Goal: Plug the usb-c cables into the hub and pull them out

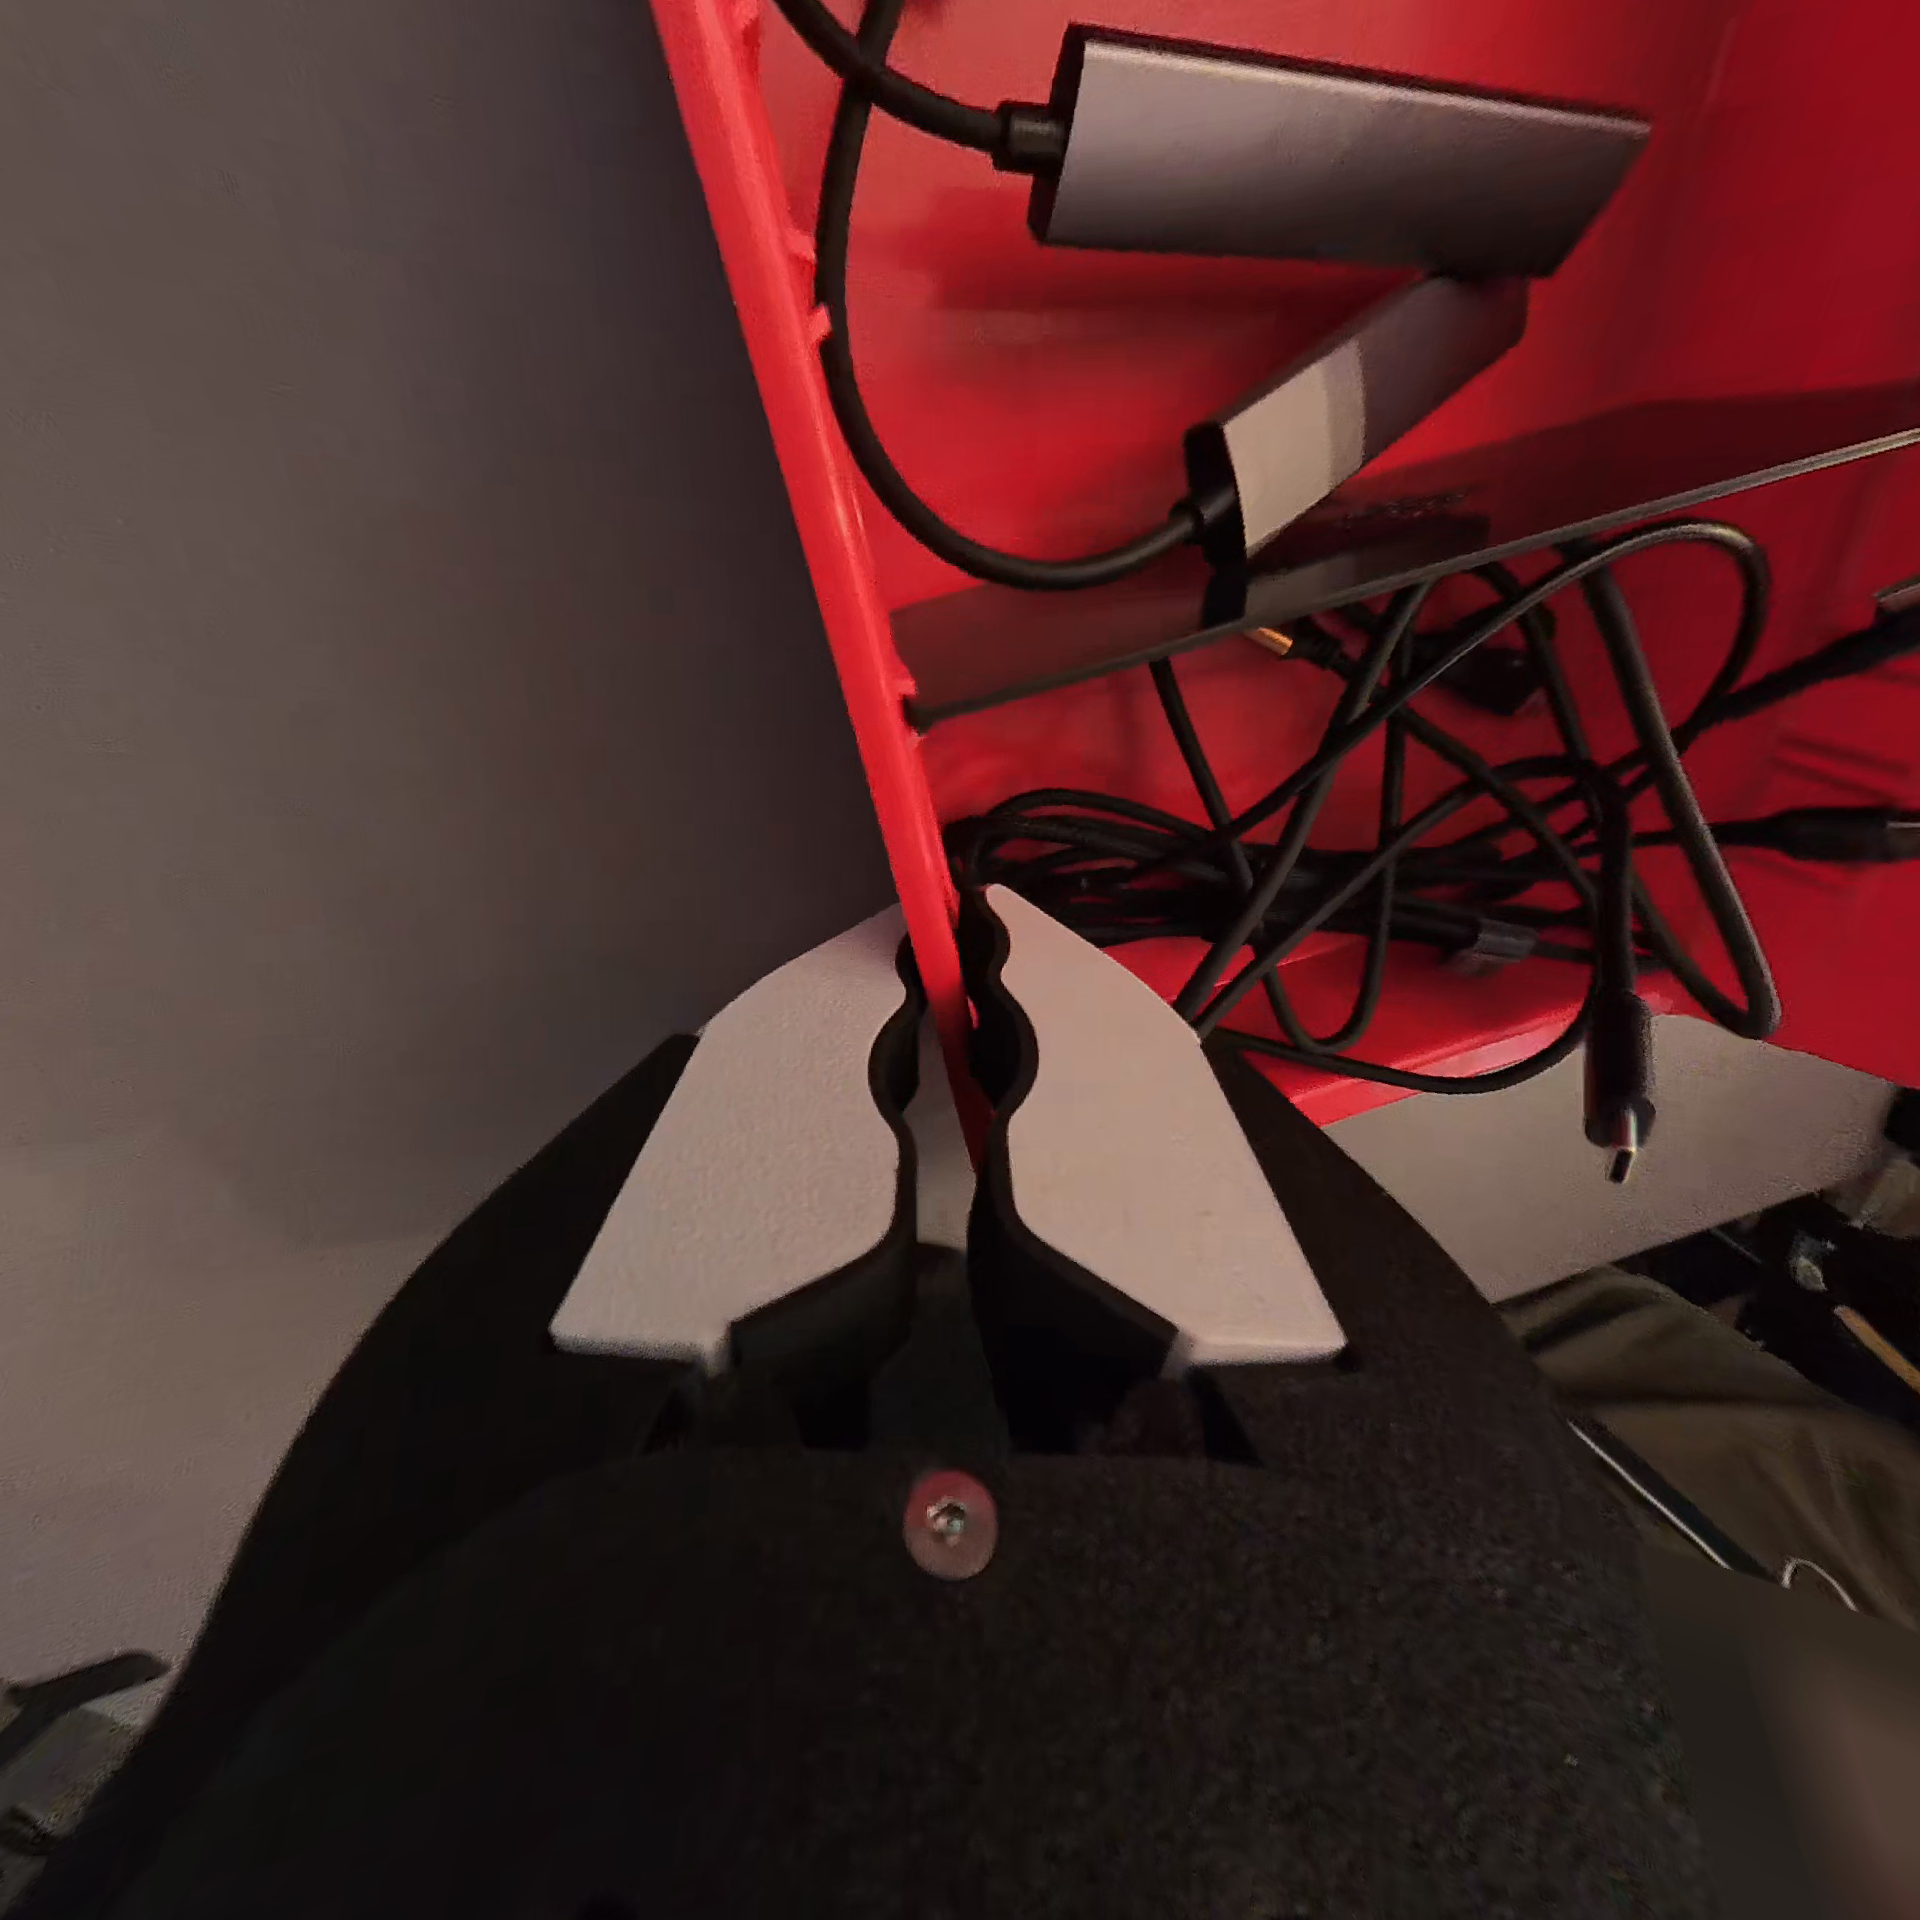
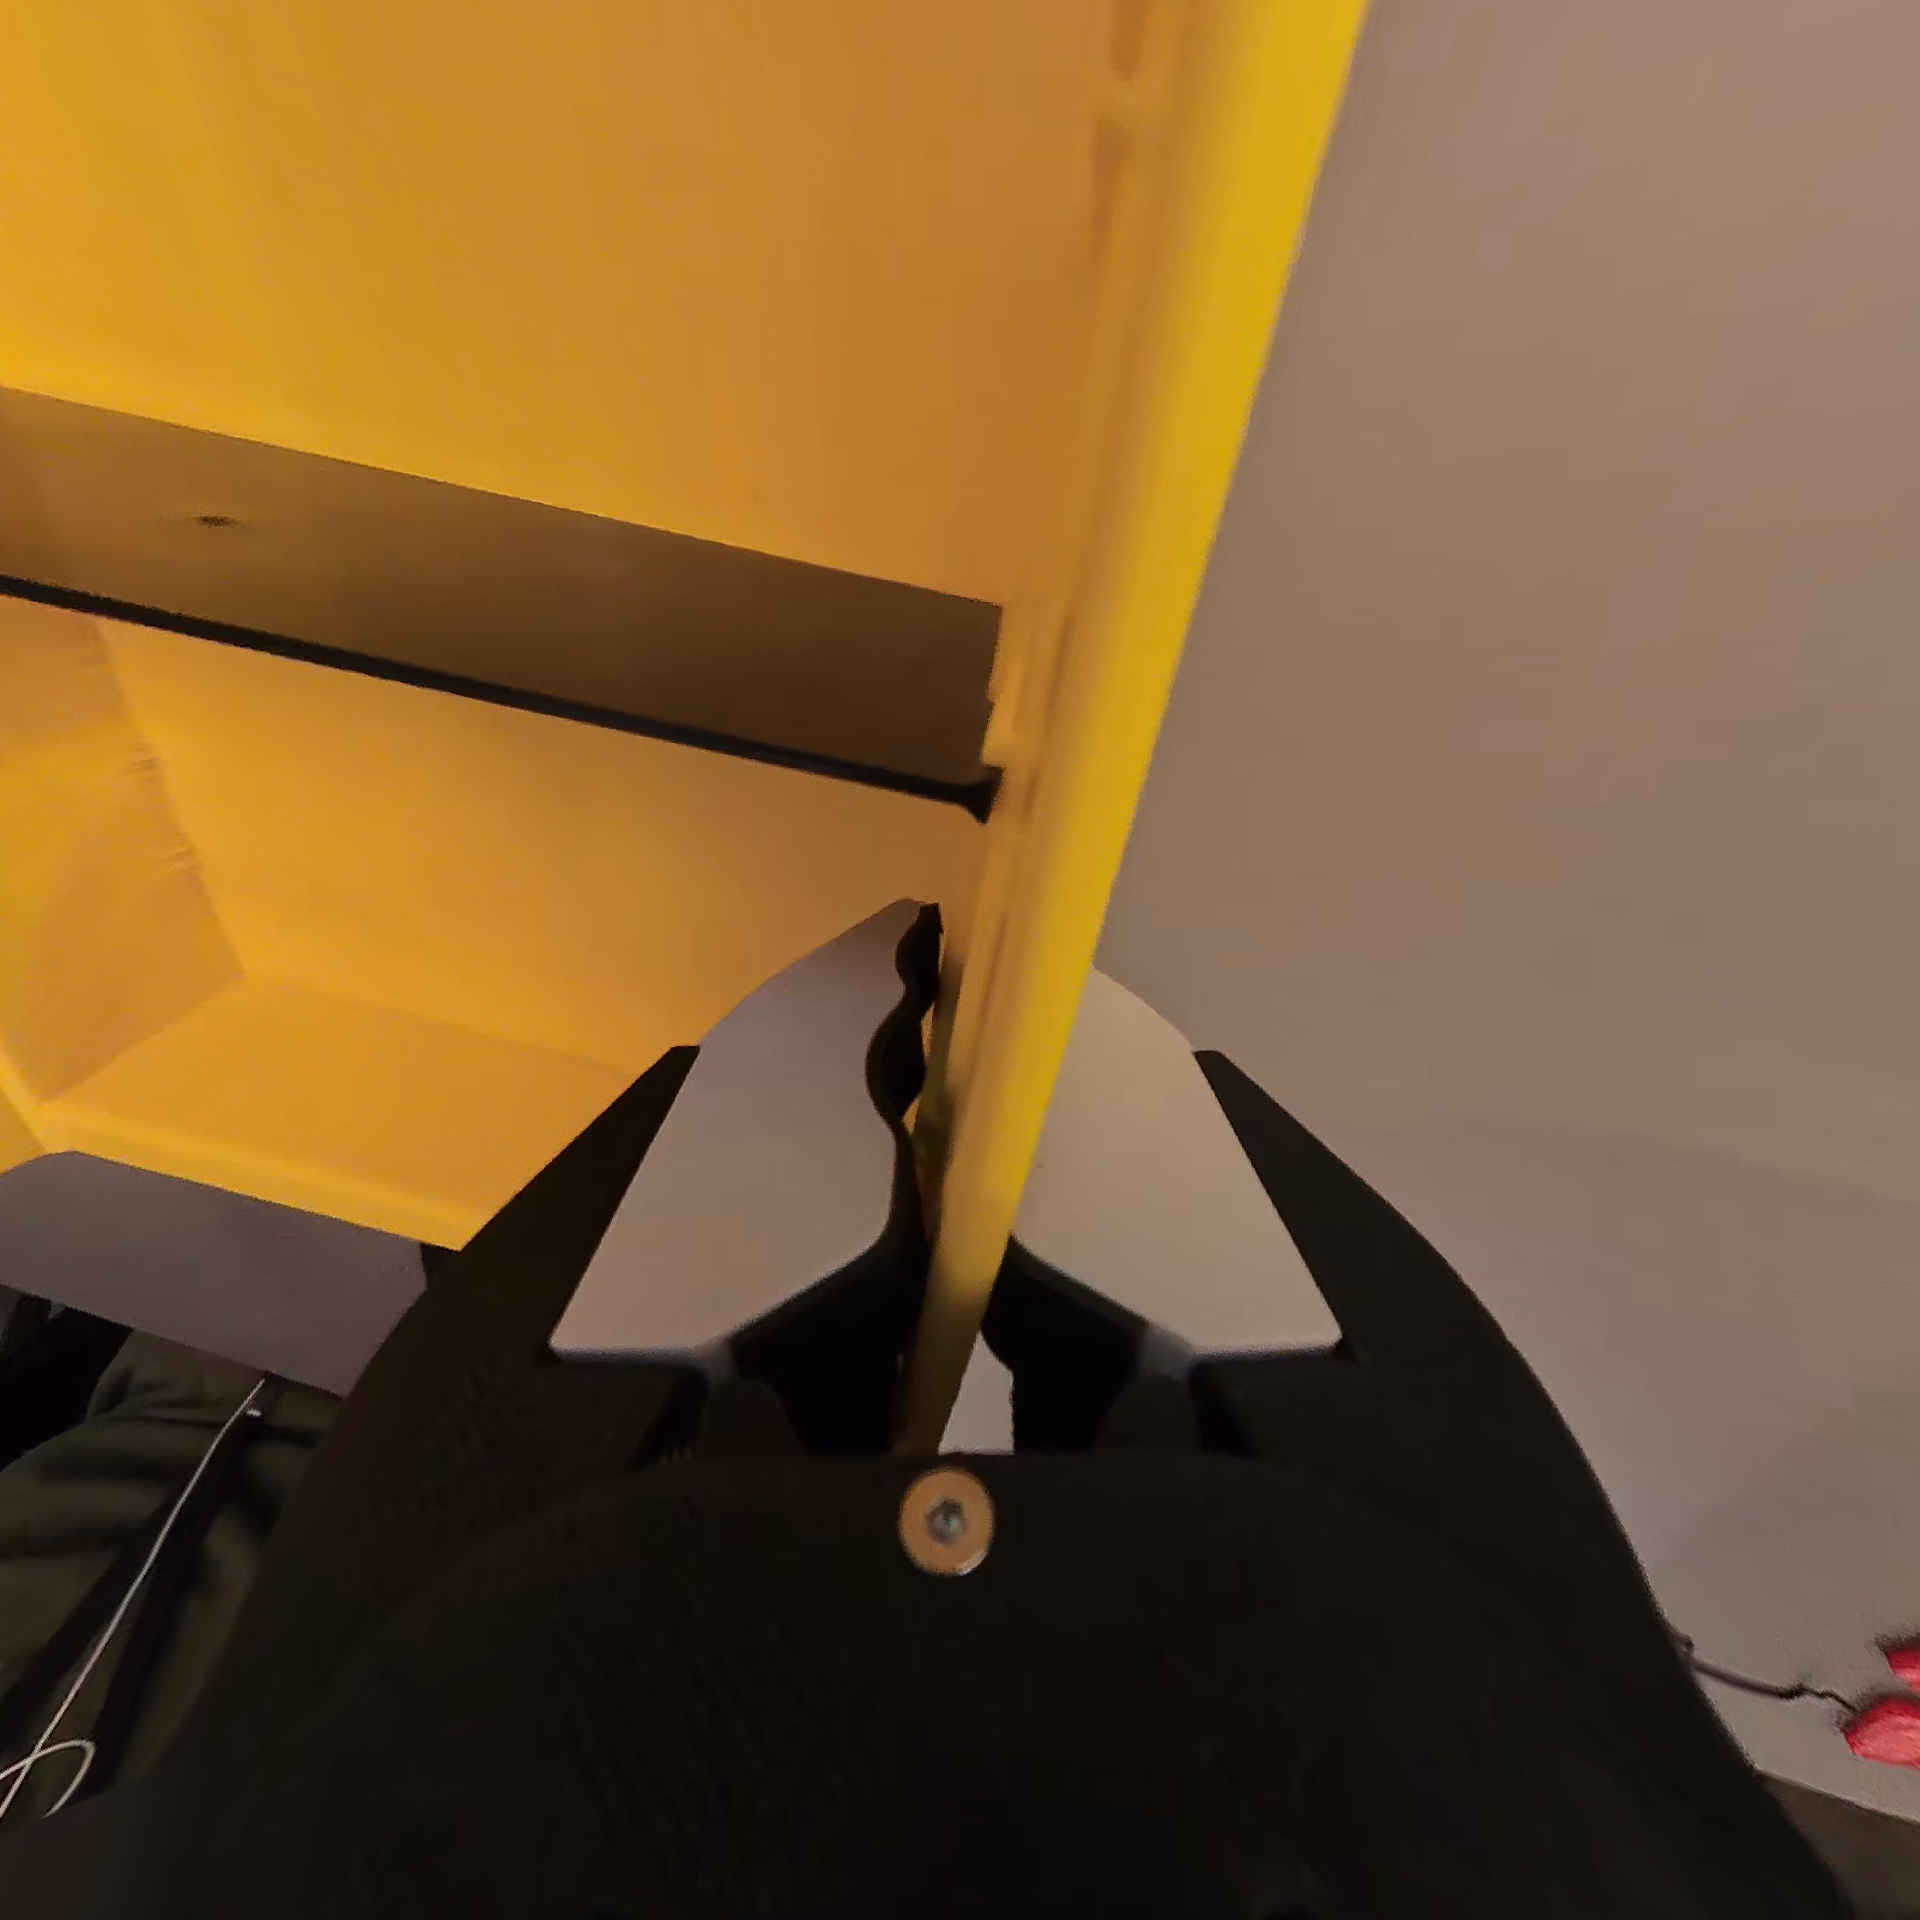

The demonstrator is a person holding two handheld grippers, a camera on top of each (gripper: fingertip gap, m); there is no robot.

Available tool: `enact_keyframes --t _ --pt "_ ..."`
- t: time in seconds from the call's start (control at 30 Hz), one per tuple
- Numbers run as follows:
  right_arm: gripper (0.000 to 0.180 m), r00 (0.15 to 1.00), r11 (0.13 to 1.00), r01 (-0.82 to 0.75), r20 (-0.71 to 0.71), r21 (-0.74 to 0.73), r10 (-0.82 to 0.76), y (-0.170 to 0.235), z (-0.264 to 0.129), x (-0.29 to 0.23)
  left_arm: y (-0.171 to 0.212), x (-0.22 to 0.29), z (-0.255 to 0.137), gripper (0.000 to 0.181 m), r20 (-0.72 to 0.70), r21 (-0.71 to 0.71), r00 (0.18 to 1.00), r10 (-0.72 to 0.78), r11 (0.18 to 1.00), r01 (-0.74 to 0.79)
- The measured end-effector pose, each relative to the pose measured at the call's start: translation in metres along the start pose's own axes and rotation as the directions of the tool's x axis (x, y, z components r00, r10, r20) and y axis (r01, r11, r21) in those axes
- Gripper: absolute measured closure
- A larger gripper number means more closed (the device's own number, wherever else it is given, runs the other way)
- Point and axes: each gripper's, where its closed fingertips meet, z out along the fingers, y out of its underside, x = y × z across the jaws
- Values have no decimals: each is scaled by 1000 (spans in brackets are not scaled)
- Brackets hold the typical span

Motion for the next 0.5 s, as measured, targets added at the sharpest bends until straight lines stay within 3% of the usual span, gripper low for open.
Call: enact_keyframes --t 0.3,0.5 --pt "175 996 992 72 -46 -106 -77 -19 20 -65 23 -72 -17 177 35 57 997 -70 996 68" --pt "174 992 971 120 -24 -205 -127 -3 26 -97 30 -97 -23 177 36 105 994 -102 990 97"
